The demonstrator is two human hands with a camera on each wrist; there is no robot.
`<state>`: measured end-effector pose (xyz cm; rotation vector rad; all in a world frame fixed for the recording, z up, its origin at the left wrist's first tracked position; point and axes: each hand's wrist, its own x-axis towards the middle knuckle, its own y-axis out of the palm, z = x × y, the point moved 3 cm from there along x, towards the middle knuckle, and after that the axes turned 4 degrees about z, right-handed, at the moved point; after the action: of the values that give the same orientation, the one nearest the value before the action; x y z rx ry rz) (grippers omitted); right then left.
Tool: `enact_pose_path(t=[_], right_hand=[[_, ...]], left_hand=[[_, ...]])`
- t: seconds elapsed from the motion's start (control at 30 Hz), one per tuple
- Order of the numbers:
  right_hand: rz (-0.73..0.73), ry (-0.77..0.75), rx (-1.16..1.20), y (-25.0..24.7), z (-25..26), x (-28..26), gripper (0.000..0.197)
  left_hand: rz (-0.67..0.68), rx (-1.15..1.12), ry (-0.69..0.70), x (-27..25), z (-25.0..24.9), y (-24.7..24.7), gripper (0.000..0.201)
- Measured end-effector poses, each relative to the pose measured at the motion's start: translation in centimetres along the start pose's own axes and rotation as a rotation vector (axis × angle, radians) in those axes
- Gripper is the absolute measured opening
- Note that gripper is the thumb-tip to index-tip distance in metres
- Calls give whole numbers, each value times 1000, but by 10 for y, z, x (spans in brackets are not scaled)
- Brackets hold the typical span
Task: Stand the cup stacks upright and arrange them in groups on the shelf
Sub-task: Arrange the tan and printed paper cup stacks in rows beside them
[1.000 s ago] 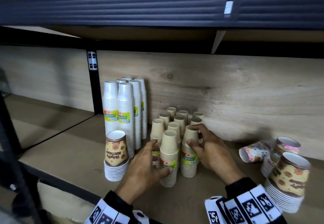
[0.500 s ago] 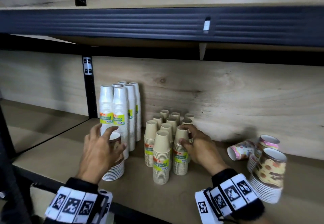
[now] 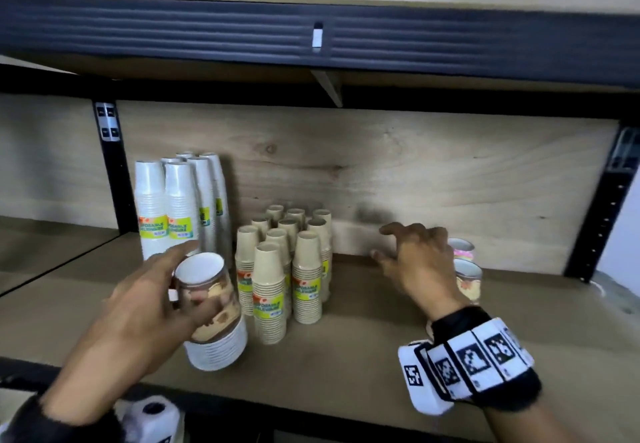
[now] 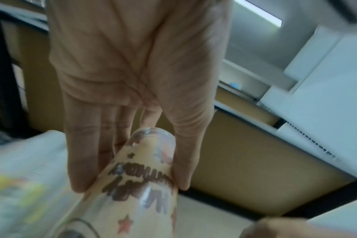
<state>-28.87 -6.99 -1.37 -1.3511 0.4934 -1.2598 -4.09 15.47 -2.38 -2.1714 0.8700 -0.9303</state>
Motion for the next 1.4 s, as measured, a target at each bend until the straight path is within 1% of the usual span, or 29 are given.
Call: enact_pose_path(t=[0.03,0.1,0.13,0.2,0.27,0.3,0.37,0.43,0.57,0.63,0.83,0.97,1.07,1.2,1.4], right_hand=[[1,47,-32,-5,-16,0,47],[51,147,-97,-10,-48,1,52],[87,191,-116,-12,-62,1,53],[173,259,-119,-8,-88,1,57],[260,239,-140,-1,-101,-1,62],[274,219,-138,1,-106,-1,63],[263,195,-86,2,-109,-1,58],[234,129,-34,0,-108,0,52],[167,53,172,-3,-97,8,36],[151,40,205,-2,-90,18,35],[220,48,97,2,-72,49,41],[258,-14,19,15,-71,65,45],[250,-58,-36,24,-72,74,45],[278,-113,-136,32,-75,88,40],[273,-38,-103,41,-75,99,40]], left_hand=[[32,-39,44,-3,-14,3,70],[95,-112,118,-8,-43,11,63],[122,-127,162,-9,-57,17,63],[155,-107,278,-7,-84,36,72],[184,-65,367,-1,-106,59,76],[210,-47,393,4,-117,73,74],[252,-23,415,17,-133,99,72],[285,-33,408,33,-144,123,70],[328,-46,351,66,-155,164,66],[355,-45,337,83,-159,184,66],[387,-1,292,126,-163,224,60],[395,2,272,142,-163,234,63],[423,5,241,149,-164,239,60],[434,-34,202,154,-166,243,60],[437,-19,208,159,-168,247,67]])
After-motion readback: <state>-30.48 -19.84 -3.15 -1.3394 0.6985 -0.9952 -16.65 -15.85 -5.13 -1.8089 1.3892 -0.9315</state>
